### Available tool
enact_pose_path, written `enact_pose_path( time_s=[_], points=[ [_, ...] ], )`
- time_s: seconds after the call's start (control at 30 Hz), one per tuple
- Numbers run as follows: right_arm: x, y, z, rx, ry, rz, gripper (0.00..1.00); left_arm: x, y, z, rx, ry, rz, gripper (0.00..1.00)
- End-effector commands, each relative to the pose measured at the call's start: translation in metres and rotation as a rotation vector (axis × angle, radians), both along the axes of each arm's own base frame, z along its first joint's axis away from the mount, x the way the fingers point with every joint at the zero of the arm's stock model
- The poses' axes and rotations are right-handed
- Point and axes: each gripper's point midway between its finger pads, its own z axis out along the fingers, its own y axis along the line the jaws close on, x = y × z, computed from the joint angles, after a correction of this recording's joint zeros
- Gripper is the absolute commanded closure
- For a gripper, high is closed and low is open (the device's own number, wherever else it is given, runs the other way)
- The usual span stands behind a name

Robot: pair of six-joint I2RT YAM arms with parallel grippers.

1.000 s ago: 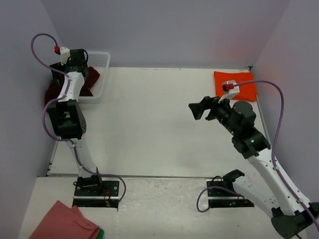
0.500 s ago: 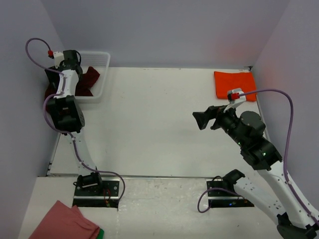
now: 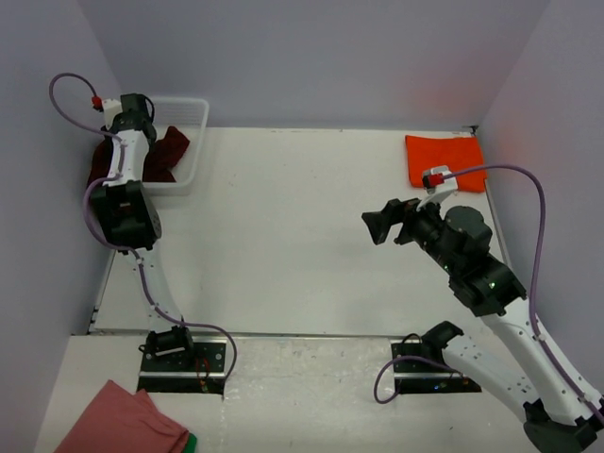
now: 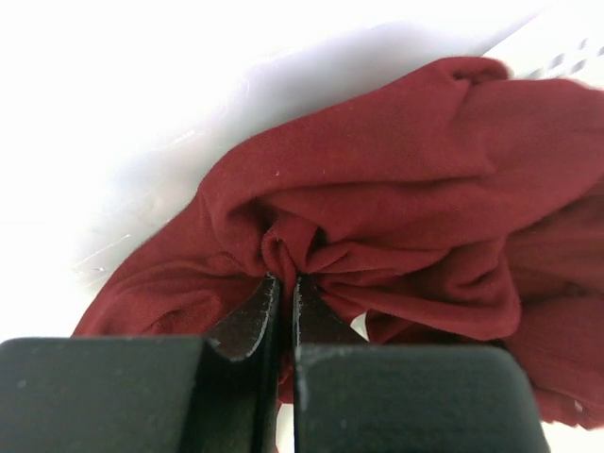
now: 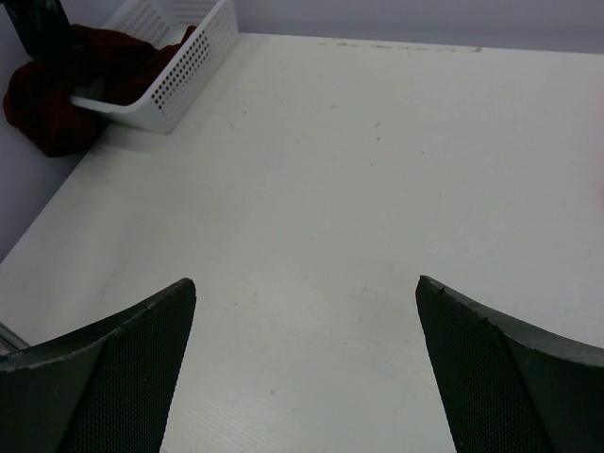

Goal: Fold and stack the t-shirts
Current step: Grab crumpled tshirt from bin with the left arm, then move the tshirt to the center of the board

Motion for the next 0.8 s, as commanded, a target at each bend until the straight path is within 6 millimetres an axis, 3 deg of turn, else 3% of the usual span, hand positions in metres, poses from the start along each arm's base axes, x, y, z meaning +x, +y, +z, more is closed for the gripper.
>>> enact_pose_path(
  time_s=[0.0,0.03,0.13,0.23,0.3,0.33,0.4,0.43,0.5,0.53,0.63,0.77],
  points=[
    [0.004,0.007,-0.002,0.003,-0.002,0.019,0.01,0.013,-0.023,0.096,0.010,-0.221,-0.067,1.00],
    [0.005,0.007,-0.002,0.003,-0.002,0.016,0.01,0.014,-0.037,0.131,0.026,-0.281,-0.110,1.00],
    [0.006,0.006,-0.003,0.005,-0.001,0.004,0.01,0.018,-0.065,0.179,0.044,-0.365,-0.232,1.00],
    [0.011,0.000,-0.005,-0.008,0.009,-0.037,0.01,0.004,-0.129,0.253,0.066,-0.488,-0.436,1.00],
    [0.015,-0.001,-0.010,-0.018,0.031,-0.058,0.01,-0.004,-0.161,0.279,0.078,-0.528,-0.526,1.00],
    [0.016,-0.002,-0.011,-0.021,0.034,-0.067,0.01,-0.019,-0.186,0.309,0.096,-0.582,-0.596,1.00],
    [0.019,-0.003,-0.014,-0.026,0.043,-0.082,0.01,-0.036,-0.210,0.340,0.122,-0.632,-0.682,1.00],
    [0.021,-0.003,-0.017,-0.029,0.051,-0.087,0.01,-0.056,-0.232,0.369,0.125,-0.702,-0.746,1.00],
    [0.024,-0.007,-0.019,-0.029,0.060,-0.123,0.01,-0.081,-0.255,0.402,0.121,-0.783,-0.839,1.00],
    [0.026,-0.013,-0.019,-0.038,0.065,-0.162,0.01,-0.105,-0.274,0.426,0.101,-0.853,-0.924,1.00],
    [0.029,-0.027,-0.015,-0.035,0.076,-0.254,0.01,-0.151,-0.294,0.449,0.006,-0.950,-1.024,1.00],
    [0.029,-0.039,-0.005,-0.022,0.060,-0.324,0.01,-0.174,-0.331,0.429,-0.173,-0.923,-1.219,1.00]
  ],
)
